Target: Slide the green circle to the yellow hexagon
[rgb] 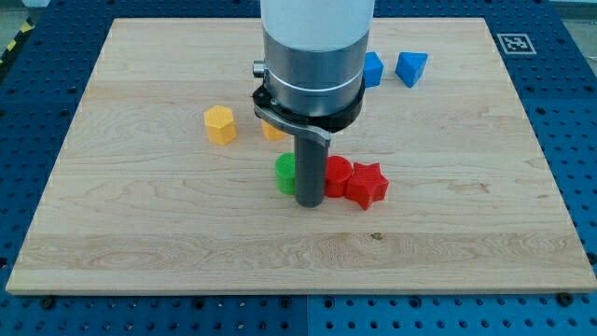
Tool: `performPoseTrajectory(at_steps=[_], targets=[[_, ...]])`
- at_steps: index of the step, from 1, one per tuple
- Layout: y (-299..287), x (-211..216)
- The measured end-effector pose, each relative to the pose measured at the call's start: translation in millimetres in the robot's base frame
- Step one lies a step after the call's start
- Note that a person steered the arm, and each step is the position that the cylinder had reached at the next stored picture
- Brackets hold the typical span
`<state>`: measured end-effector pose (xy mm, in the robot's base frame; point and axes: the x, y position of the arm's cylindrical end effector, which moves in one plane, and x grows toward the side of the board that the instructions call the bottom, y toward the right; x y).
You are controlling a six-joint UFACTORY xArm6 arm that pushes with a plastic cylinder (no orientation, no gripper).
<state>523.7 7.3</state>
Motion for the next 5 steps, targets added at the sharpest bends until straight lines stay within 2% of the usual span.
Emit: performPoseTrajectory(at_steps=[2, 3, 5], targets=[[41, -5], [35, -10], [-23, -19]])
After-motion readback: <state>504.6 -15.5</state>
